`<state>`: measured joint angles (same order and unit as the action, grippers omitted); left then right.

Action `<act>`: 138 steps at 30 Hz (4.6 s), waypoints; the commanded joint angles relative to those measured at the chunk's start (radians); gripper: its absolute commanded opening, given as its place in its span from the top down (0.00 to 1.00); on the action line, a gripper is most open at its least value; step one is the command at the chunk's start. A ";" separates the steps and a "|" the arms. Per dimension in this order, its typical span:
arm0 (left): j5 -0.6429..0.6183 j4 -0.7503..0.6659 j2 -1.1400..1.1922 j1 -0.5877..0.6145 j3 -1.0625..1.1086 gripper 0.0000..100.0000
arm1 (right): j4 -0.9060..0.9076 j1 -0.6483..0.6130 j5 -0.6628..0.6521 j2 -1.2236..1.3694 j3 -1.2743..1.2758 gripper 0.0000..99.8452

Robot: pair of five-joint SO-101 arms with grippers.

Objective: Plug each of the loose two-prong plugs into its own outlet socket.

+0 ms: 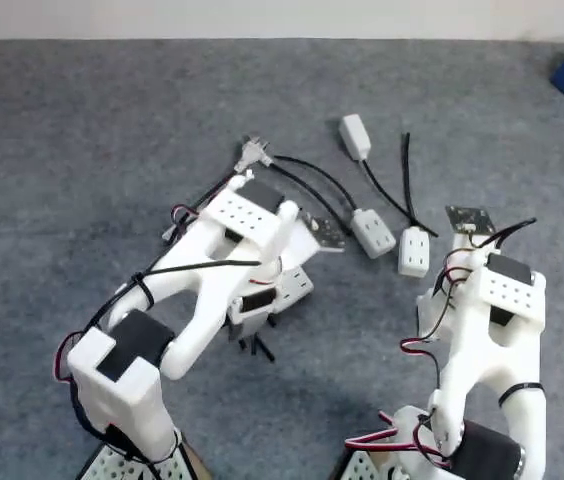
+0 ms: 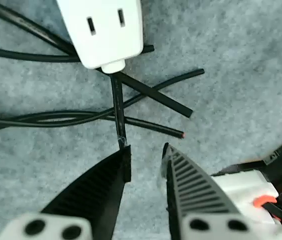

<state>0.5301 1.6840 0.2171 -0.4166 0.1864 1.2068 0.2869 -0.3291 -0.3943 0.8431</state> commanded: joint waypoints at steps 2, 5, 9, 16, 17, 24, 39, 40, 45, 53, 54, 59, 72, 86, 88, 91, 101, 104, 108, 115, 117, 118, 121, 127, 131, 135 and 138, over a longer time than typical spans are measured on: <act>0.006 -0.086 -0.061 -0.001 -0.004 0.84 | -0.001 -0.015 0.005 -0.033 0.027 0.67; 0.003 -0.100 -0.073 0.053 -0.140 0.75 | -0.019 -0.024 0.003 -0.035 0.028 0.67; 0.003 -0.080 -0.091 0.085 -0.352 0.71 | -0.027 -0.058 0.003 -0.033 0.030 0.67; 0.008 -0.066 0.021 -0.002 -0.349 0.71 | -0.027 -0.085 0.005 -0.033 0.031 0.67; 0.008 -0.069 0.050 -0.015 -0.346 0.71 | -0.027 -0.084 0.003 -0.033 0.033 0.67; 0.003 -0.138 0.202 -0.067 -0.340 0.71 | -0.073 -0.053 -0.015 -0.031 0.107 0.67; 0.005 -0.170 0.332 -0.113 -0.337 0.85 | -0.134 0.010 -0.052 -0.033 0.140 0.67; 0.005 -0.164 0.332 -0.134 -0.335 0.88 | -0.134 0.010 -0.052 -0.033 0.140 0.67; -0.008 -0.081 0.332 -0.252 -0.334 0.88 | -0.111 0.008 -0.054 -0.033 0.140 0.67; -0.054 -0.101 0.326 -0.334 -0.234 0.87 | -0.105 0.008 -0.057 -0.033 0.151 0.67; -0.061 -0.101 0.325 -0.328 -0.234 0.85 | -0.105 0.005 -0.057 -0.033 0.154 0.67; -0.081 -0.077 0.325 -0.269 -0.263 0.65 | -0.105 0.004 -0.057 -0.033 0.154 0.67; -0.104 0.077 0.323 -0.107 -0.691 0.68 | -0.105 0.002 -0.055 -0.035 0.151 0.67; -0.245 0.077 0.354 0.694 -0.901 0.68 | -0.102 -0.143 0.055 -0.035 0.102 0.67; -0.245 0.077 0.386 0.743 -0.895 0.68 | -0.071 -0.179 0.072 -0.035 0.082 0.67; -0.244 0.077 0.456 0.771 -0.889 0.68 | -0.027 -0.203 0.074 -0.041 0.050 0.67; -0.325 0.083 0.530 0.565 -0.886 0.68 | 0.084 -0.352 0.075 -0.033 -0.114 0.67; -0.318 0.084 0.527 0.476 -0.886 0.68 | 0.128 -0.435 0.114 -0.030 -0.191 0.67; -0.239 0.084 0.495 0.321 -0.877 0.68 | 0.130 -0.443 0.161 0.042 -0.269 0.67; -0.219 0.080 0.320 0.341 -0.792 0.68 | 0.097 -0.509 0.158 0.377 -0.513 0.67; -0.242 0.077 0.277 0.492 -0.788 0.68 | 0.104 -0.549 0.158 0.466 -0.650 0.67; -0.242 0.077 0.263 0.572 -0.791 0.68 | 0.107 -0.565 0.158 0.510 -0.720 0.67; -0.241 0.078 0.225 0.774 -0.788 0.68 | 0.107 -0.607 0.170 0.650 -0.923 0.67; -0.190 0.077 0.217 1.018 -0.788 0.68 | 0.196 -0.673 0.529 0.874 -1.233 0.67; -0.183 0.077 0.219 1.058 -0.788 0.68 | 0.325 -0.753 0.671 0.901 -1.354 0.67; -0.183 0.063 0.219 1.059 -0.788 0.68 | 0.326 -0.832 0.738 0.875 -1.399 0.67; -0.183 0.061 0.219 1.063 -0.788 0.68 | 0.260 -0.855 0.758 0.885 -1.369 0.67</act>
<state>0.3383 1.7484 0.4918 0.6329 -0.5976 1.5152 -0.5416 0.3997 0.5294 -0.5010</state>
